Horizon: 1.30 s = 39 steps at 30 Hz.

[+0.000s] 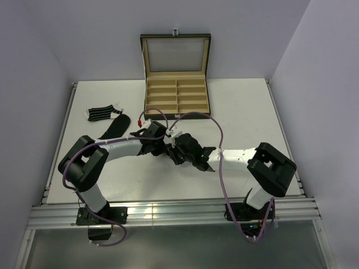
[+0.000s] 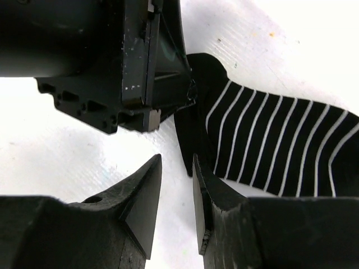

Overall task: Roll the socks
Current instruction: Roll the sock at the center of the board.

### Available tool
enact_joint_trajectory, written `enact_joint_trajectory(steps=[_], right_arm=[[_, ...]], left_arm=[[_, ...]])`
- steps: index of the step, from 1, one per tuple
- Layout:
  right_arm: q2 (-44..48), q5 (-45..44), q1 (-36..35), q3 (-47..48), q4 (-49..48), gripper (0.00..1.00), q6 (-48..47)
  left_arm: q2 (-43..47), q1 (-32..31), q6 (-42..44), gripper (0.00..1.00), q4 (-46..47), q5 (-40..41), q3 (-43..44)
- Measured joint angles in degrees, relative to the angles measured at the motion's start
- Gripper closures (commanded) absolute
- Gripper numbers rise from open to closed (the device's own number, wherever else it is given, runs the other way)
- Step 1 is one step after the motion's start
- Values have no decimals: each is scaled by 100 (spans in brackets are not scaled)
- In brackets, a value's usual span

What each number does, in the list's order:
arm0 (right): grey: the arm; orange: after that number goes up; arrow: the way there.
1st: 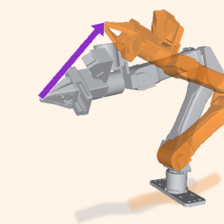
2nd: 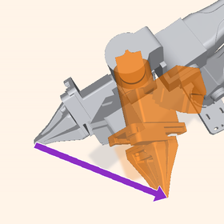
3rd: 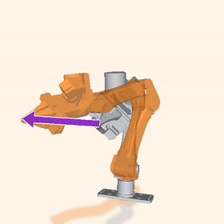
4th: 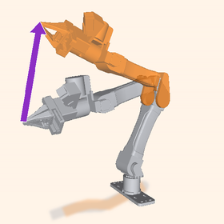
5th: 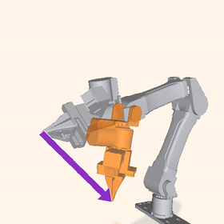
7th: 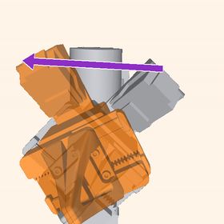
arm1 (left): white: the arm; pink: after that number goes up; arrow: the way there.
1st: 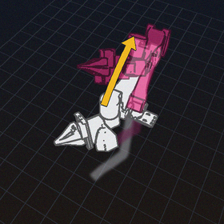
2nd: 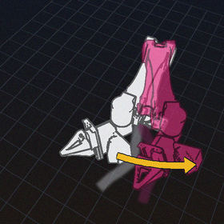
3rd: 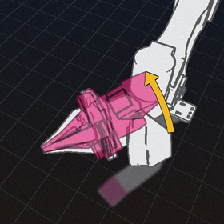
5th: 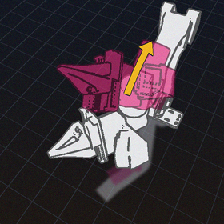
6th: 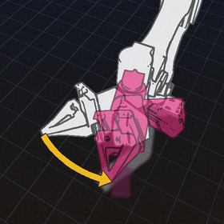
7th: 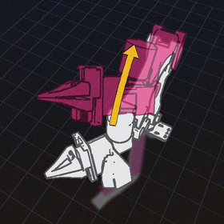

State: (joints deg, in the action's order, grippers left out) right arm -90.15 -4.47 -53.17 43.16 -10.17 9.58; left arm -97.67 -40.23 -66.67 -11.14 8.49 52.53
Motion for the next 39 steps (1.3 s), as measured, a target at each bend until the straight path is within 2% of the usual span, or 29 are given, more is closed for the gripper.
enact_joint_trajectory(steps=[13,39], right_arm=[[-704,-57,-7,304,-306,65,-50],[-1283,-107,105,1047,485,62,52]], left_arm=[[-28,138,-111,99,-13,-142,0],[-118,422,-201,100,90,-369,44]])
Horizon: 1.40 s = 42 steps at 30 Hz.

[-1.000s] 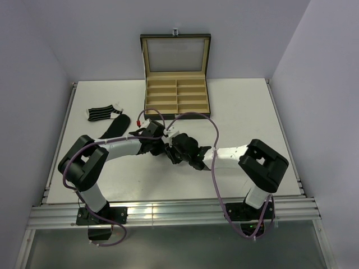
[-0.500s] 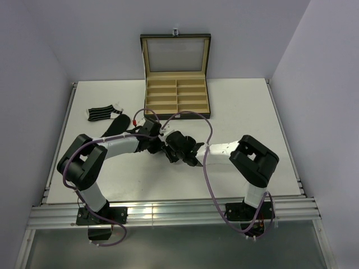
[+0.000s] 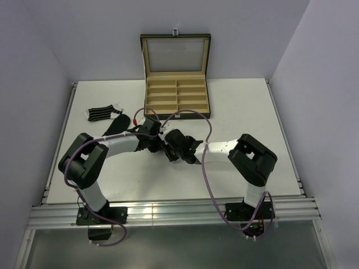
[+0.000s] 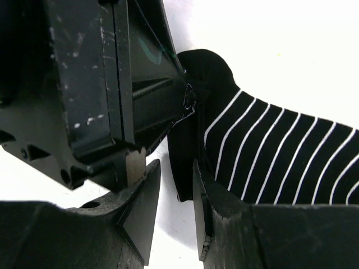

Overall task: Roll the socks
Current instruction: Roll the sock at the center of the board.

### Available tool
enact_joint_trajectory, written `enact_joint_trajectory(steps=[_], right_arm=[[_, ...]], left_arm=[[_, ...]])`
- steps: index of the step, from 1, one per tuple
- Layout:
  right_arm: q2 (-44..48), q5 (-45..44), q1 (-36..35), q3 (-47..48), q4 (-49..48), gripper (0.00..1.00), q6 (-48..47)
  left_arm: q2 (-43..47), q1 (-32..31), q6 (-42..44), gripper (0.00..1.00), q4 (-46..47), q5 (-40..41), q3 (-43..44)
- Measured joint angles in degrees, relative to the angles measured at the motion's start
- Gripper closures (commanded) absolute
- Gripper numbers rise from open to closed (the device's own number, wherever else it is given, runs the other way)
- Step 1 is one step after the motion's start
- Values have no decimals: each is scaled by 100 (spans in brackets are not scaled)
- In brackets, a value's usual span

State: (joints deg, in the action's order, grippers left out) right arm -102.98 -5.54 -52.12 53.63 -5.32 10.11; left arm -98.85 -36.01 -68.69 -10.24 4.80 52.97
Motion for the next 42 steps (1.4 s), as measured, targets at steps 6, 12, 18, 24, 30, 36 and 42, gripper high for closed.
enact_joint_trajectory(steps=[6,12,18,24,30,36,42], right_arm=[[-195,-208,11,280,264,69,103],[-369,-638,-50,533,586,100,260],[-254,-505,-11,442,525,100,214],[-48,892,732,140,282,100,608],[15,2544,1600,-293,-210,100,1126],[-26,4015,2179,-911,-1012,100,1707],[-358,5069,2616,-1283,-1904,100,2413]], left_arm=[[-44,85,-4,99,35,-85,52],[-52,138,-72,98,103,-87,52],[-24,138,-107,81,210,-87,-24],[367,-76,-184,49,232,-26,-407],[890,-184,-286,23,339,28,-772],[1239,-177,-293,25,737,107,-1117],[1174,-177,-175,29,1202,11,-1161]])
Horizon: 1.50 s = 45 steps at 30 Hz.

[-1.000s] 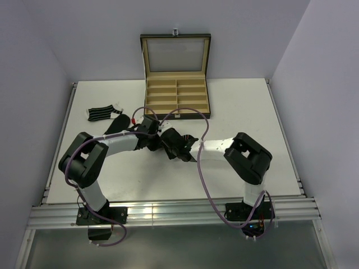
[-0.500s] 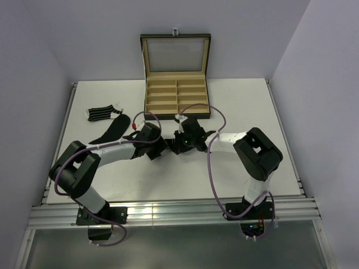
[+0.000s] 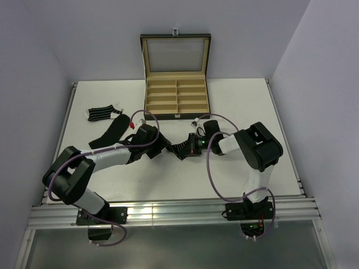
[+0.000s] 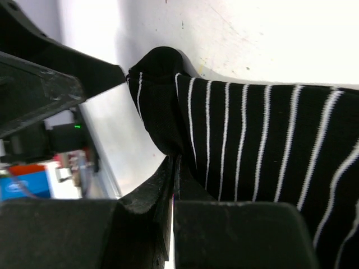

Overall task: Roll the socks
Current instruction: Roll the sock at the center of the board.

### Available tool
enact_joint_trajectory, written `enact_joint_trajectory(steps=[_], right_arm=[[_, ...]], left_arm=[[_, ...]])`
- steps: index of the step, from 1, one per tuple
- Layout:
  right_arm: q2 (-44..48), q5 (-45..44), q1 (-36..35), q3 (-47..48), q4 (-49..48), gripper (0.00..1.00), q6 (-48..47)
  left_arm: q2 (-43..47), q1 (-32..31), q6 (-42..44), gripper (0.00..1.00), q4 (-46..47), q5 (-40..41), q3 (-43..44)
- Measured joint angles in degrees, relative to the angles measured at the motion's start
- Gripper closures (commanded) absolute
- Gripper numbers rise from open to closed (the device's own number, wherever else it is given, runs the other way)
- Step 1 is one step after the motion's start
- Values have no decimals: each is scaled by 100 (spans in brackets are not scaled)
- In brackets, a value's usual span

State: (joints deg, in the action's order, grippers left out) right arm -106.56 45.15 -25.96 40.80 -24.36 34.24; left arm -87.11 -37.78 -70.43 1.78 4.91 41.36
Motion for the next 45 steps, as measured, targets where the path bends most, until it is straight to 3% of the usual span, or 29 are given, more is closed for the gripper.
enact_joint_trajectory(steps=[14,26,35,45], right_arm=[[-686,890,463,-258,-1257,100,1309],[-837,1043,538,-258,-1416,100,1622],[-837,1036,544,-229,-1311,100,1644],[-715,960,549,-94,-800,98,1453]], left_arm=[[-564,-94,227,31,328,-376,118],[-839,-149,365,43,435,-407,321],[-1093,-186,463,57,391,-422,538],[-1440,-227,562,86,24,-356,999]])
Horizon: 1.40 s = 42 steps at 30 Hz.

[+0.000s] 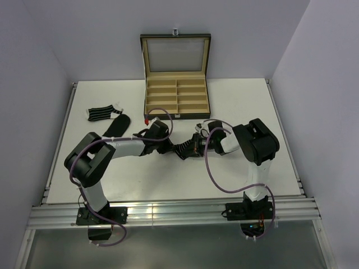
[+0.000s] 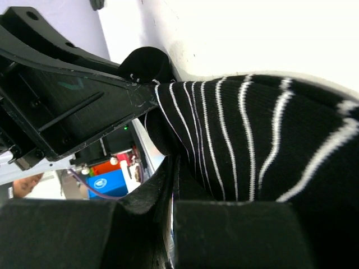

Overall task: Roll the socks
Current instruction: Roll the sock at the center of the board.

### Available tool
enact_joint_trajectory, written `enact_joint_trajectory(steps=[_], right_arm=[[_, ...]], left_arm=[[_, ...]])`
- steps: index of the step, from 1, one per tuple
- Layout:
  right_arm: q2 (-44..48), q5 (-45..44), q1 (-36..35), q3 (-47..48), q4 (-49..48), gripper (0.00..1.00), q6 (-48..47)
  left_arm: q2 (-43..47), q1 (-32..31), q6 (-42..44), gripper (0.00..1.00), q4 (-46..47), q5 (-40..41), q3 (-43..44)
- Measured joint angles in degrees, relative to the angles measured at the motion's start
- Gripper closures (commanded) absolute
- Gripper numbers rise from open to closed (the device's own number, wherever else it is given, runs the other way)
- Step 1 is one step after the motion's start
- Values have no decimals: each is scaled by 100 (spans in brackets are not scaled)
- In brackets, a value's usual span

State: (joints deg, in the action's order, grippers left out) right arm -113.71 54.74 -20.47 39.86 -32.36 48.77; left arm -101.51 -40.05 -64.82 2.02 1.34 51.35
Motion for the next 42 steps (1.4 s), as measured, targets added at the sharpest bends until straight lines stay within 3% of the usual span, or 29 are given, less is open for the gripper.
enact_joint_trajectory(steps=[4,6,13,21,25,42], right_arm=[[262,-282,-24,35,474,91,-264],[485,-562,-98,39,772,82,-452],[1440,-2090,-734,129,1860,66,-1268],[2527,-4328,-1825,24,2435,66,-2253],[2747,-4975,-2267,-15,2396,66,-2649],[2098,-6078,-2997,205,2378,65,-3093]], left_arm=[[-59,-76,81,93,-293,111,223],[-61,-136,107,95,-474,227,313],[-61,-275,114,100,-1110,603,573],[-72,-295,109,100,-1707,793,800],[-87,-295,109,100,-1950,841,903],[-144,-267,90,99,-2269,861,1060]])
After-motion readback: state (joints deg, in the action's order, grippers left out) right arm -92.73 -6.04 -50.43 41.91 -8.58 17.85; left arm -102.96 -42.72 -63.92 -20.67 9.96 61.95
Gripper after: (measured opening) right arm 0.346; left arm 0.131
